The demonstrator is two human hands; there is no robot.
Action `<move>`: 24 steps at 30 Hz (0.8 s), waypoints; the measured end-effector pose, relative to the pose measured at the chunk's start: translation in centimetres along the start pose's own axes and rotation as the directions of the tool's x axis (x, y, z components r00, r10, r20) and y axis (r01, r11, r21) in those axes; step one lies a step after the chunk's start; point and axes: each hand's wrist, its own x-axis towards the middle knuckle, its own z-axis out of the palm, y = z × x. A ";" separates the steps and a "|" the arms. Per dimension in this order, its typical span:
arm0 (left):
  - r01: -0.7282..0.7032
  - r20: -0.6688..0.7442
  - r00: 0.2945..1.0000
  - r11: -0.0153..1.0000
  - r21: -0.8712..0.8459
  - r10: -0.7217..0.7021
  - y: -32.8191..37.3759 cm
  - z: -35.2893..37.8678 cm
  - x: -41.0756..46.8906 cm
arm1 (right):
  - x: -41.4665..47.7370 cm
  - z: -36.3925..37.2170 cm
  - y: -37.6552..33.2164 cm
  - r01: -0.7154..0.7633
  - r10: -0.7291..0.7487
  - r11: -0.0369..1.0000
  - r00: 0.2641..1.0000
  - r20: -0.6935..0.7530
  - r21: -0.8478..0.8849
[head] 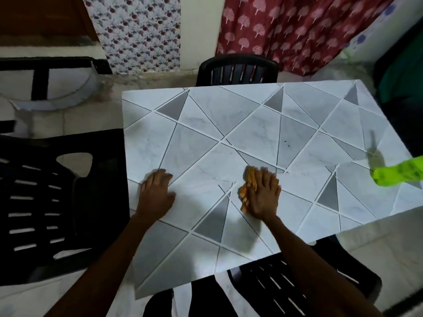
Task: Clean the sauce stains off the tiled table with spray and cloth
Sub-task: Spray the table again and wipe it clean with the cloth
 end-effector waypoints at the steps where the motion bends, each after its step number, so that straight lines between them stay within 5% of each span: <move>1: 0.006 -0.008 1.000 1.000 -0.009 -0.006 -0.2 0.4 0.0 | 3.0 -0.6 0.0 -0.032 0.033 0.999 0.999 -0.003 0.004; 4: -0.031 -0.037 0.999 0.998 -0.062 0.028 -1.4 2.0 0.0 | 10.2 -2.0 -1.7 -0.029 0.029 1.000 1.000 -0.009 0.003; 8: 0.020 -0.150 0.988 0.994 -0.105 -0.036 -2.9 2.4 -0.4 | 13.7 -1.4 -7.6 0.232 -0.234 0.960 0.972 0.009 -0.157; 13: 0.136 -0.245 0.955 0.981 -0.140 -0.168 -3.3 1.4 -2.1 | 6.1 1.7 -14.4 0.738 -0.734 0.662 0.674 0.086 -0.132; 20: 0.142 -0.158 0.973 0.978 -0.153 -0.166 -3.6 1.8 -7.9 | -8.4 5.4 -10.5 0.927 -0.916 0.367 0.375 0.141 -0.080; 22: 0.128 -0.154 0.977 0.981 -0.148 -0.150 -3.3 2.1 -10.4 | -8.3 4.7 -8.0 0.911 -0.897 0.396 0.410 0.164 -0.115; 24: 0.121 -0.157 0.977 0.979 -0.165 -0.147 -3.1 2.5 -12.5 | -6.8 4.1 -6.1 0.776 -0.766 0.624 0.631 0.122 -0.094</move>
